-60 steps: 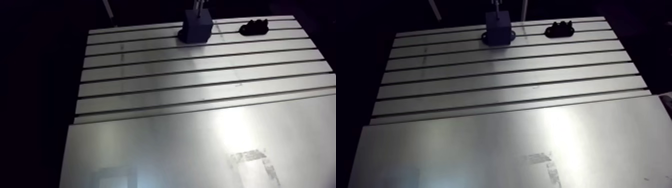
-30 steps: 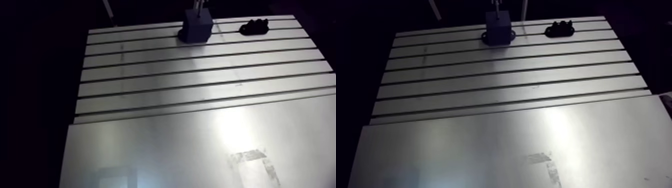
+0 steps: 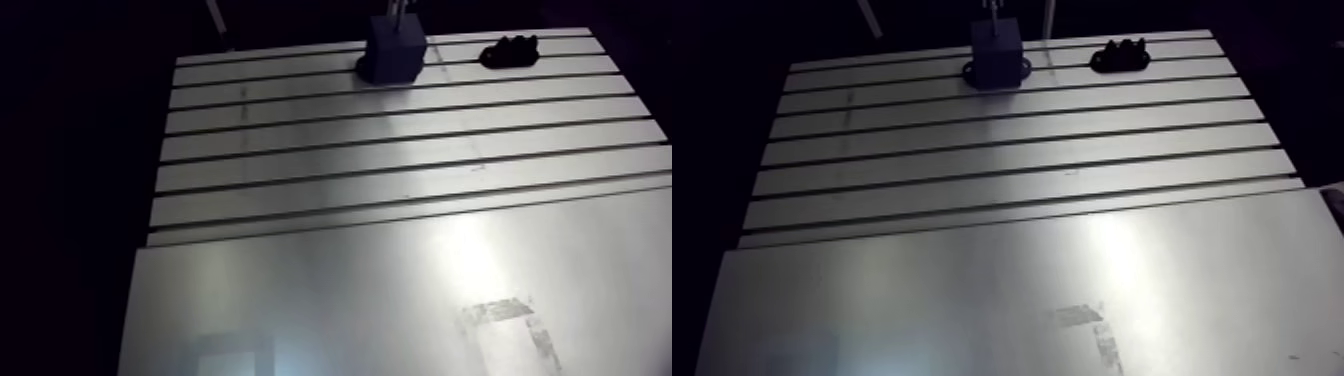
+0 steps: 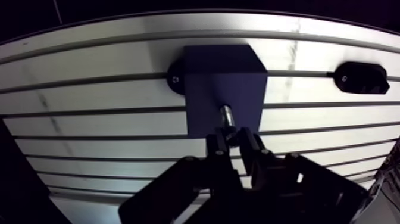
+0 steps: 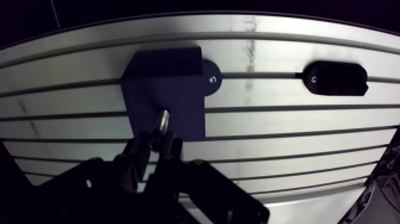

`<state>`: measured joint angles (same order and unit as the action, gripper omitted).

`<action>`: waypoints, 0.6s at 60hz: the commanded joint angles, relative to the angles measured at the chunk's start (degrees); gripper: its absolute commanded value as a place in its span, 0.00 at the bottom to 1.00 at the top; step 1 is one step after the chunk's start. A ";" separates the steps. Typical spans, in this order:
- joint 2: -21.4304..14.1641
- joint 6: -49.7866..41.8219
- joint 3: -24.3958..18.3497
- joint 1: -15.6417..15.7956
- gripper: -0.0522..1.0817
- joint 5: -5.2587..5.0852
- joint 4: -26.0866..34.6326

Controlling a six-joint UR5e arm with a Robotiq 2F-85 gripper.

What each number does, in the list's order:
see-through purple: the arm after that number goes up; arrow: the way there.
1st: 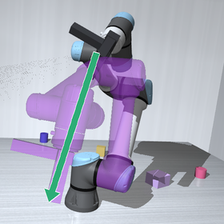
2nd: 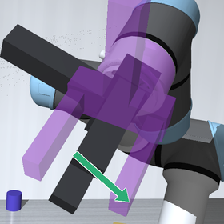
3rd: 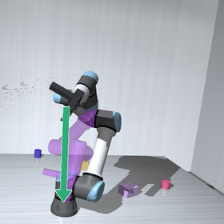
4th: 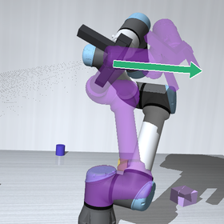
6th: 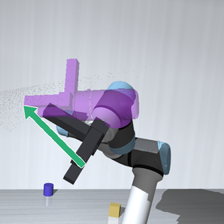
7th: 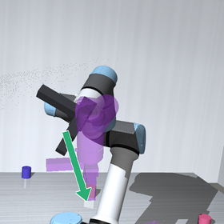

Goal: Pick up the M10 bolt and insert it into the hole until fully seated.

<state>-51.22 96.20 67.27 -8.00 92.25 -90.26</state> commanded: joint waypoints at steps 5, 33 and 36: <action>0.12 0.00 0.00 0.00 0.99 -0.01 -0.05; 0.12 -0.09 0.44 -0.08 0.99 -0.01 -0.14; 0.12 -0.09 0.44 -0.08 0.99 -0.01 -0.14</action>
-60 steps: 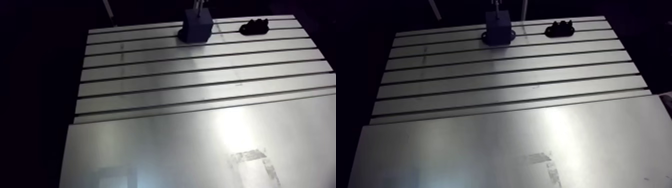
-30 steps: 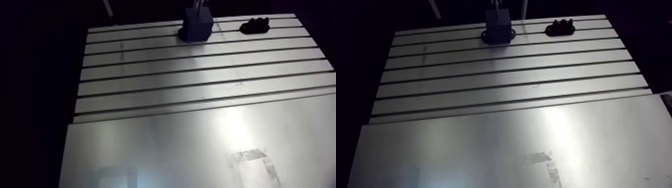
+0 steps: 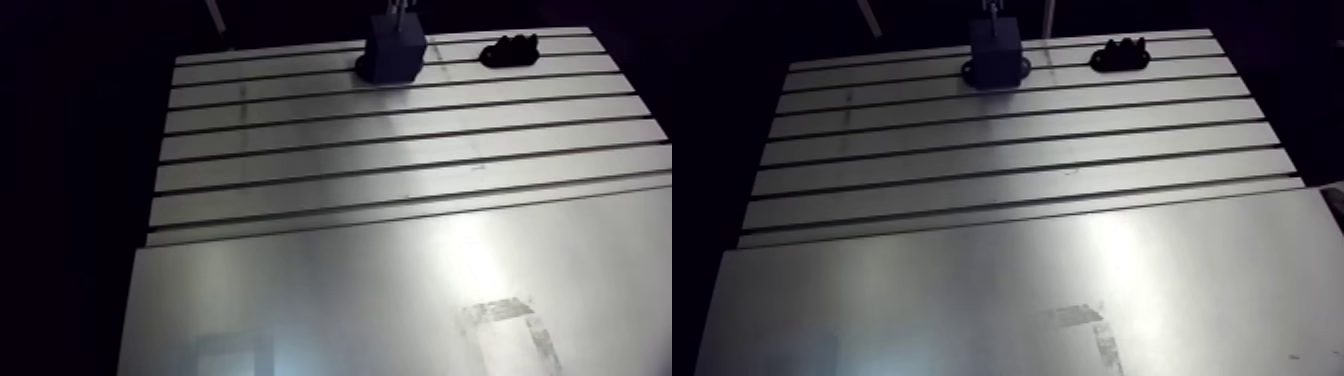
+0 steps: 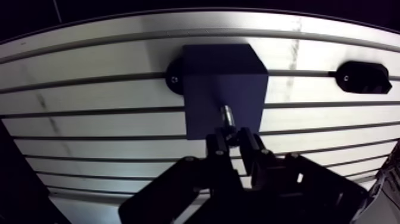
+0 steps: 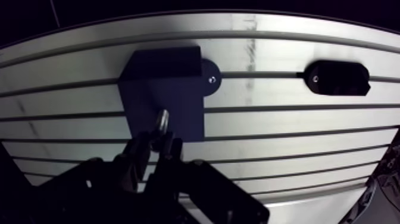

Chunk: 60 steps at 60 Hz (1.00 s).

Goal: Pick up the M10 bolt and insert it into the hole until fully seated.

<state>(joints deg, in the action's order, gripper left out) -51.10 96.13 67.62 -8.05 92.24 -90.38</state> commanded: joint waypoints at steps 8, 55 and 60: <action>0.01 -0.02 0.43 -0.03 0.98 0.00 -0.09; -0.43 1.12 2.54 -0.03 0.05 0.10 -2.56; -0.43 1.20 2.72 -0.03 0.05 0.09 -2.56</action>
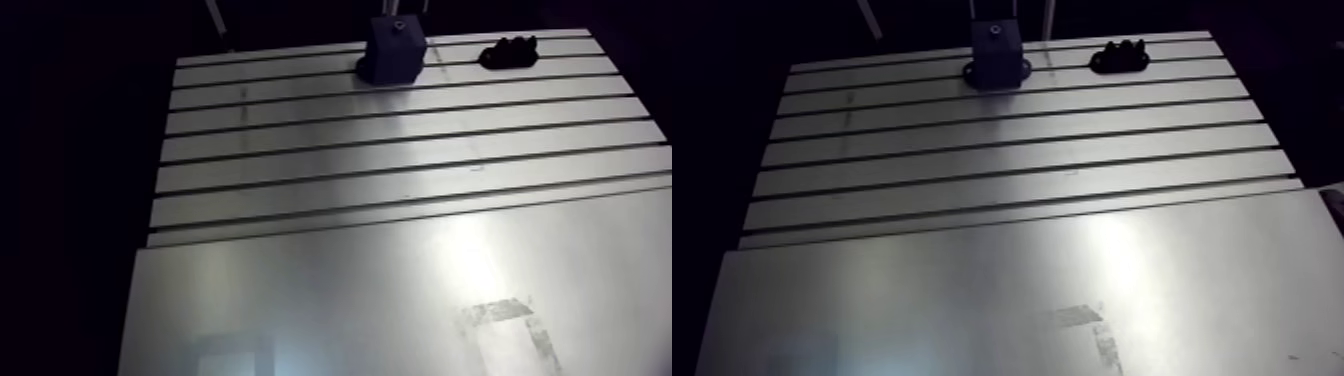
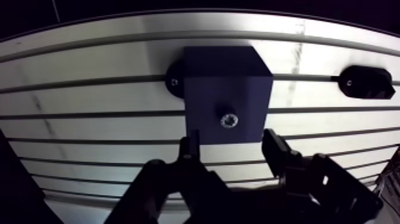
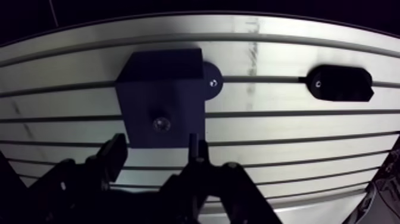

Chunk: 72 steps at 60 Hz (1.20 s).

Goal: Pick up the M10 bolt and insert it into the hole until fully seated.

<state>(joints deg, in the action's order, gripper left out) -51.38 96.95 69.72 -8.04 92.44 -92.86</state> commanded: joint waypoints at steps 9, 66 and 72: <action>-0.25 0.31 0.63 -0.05 0.05 -0.11 -0.08; -32.86 0.21 20.02 -0.49 0.05 -1.78 -5.40; -34.45 0.12 20.06 -0.15 0.05 -1.94 -3.42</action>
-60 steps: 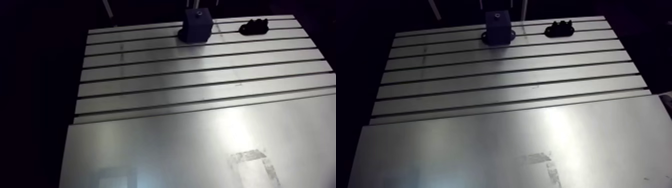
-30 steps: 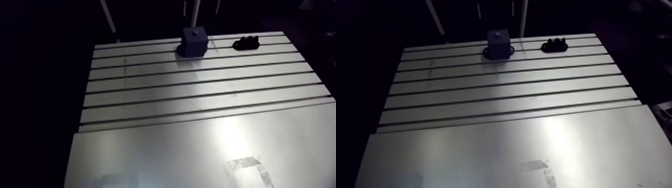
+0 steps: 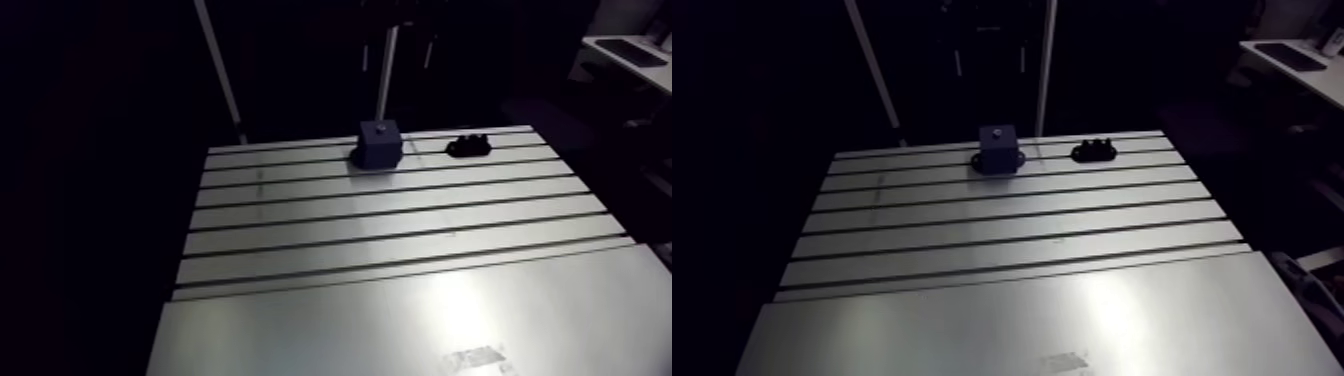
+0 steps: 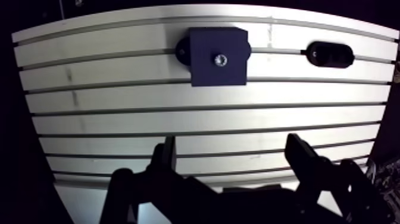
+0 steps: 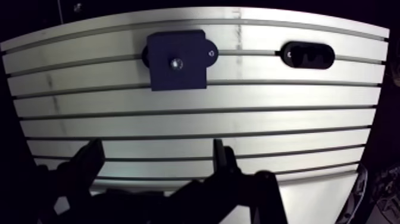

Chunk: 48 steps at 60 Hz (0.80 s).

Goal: Pick up the M10 bolt and insert it into the hole until fully seated.

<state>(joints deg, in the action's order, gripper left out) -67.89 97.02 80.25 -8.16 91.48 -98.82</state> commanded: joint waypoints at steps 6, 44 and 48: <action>-18.85 0.06 9.93 -0.01 0.05 -1.57 3.22; -20.75 0.13 11.71 -0.47 0.05 -1.17 2.40; -20.67 0.14 11.65 -0.53 0.05 -1.16 2.11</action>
<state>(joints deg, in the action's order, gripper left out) -84.72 97.03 89.53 -8.40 90.26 -96.69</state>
